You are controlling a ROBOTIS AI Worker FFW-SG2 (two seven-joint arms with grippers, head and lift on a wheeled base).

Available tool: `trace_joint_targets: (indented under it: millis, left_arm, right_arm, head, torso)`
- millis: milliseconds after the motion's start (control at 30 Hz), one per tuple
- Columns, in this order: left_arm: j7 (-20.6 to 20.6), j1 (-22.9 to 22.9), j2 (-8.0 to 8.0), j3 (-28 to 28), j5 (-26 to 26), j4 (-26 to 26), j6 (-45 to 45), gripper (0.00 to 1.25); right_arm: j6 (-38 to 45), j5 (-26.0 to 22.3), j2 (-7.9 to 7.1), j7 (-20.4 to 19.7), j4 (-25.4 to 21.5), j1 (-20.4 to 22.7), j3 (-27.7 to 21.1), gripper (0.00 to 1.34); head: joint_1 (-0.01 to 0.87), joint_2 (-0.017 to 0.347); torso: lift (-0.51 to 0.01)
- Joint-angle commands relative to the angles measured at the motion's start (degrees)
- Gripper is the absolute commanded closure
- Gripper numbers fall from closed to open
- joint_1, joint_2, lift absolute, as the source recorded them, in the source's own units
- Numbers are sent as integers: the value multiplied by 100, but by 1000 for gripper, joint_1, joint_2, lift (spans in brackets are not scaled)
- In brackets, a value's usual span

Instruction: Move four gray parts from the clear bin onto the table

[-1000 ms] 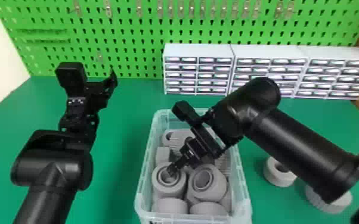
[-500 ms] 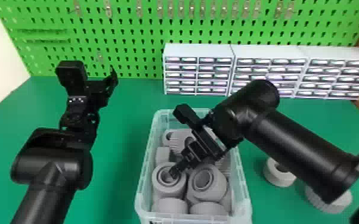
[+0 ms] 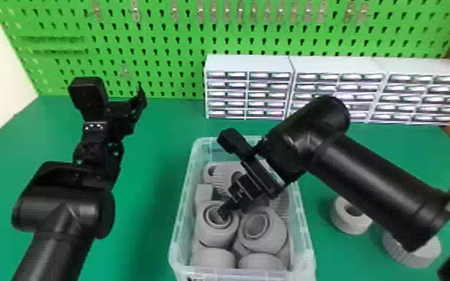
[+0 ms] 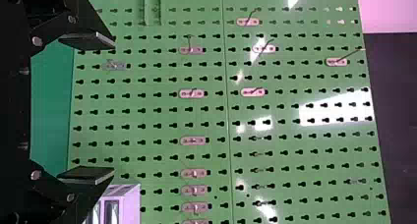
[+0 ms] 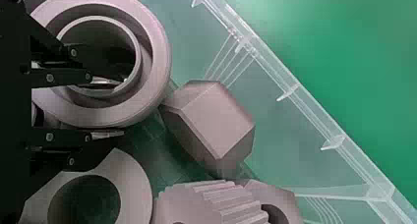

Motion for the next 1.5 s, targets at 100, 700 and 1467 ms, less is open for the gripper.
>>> trace_joint_targets:
  millis: [100,700,1467]
  left_arm:
    - [0,28,11,10,16,0,0,348]
    - [9,98,11,10,51,0,0,348]
    - [9,221,29,54,51,0,0,348]
  right_arm:
    - [32,36,-8,0,-16,6,-53,967]
    - [524,607,-78,0,-613,68,-783,969]
    - [911,1635,-166,422,-1106,244,-1872,972]
  head:
    - [693,72]
    - [693,72]
    - [693,72]
  torso:
    - [-52]
    - [-52]
    - [-52]
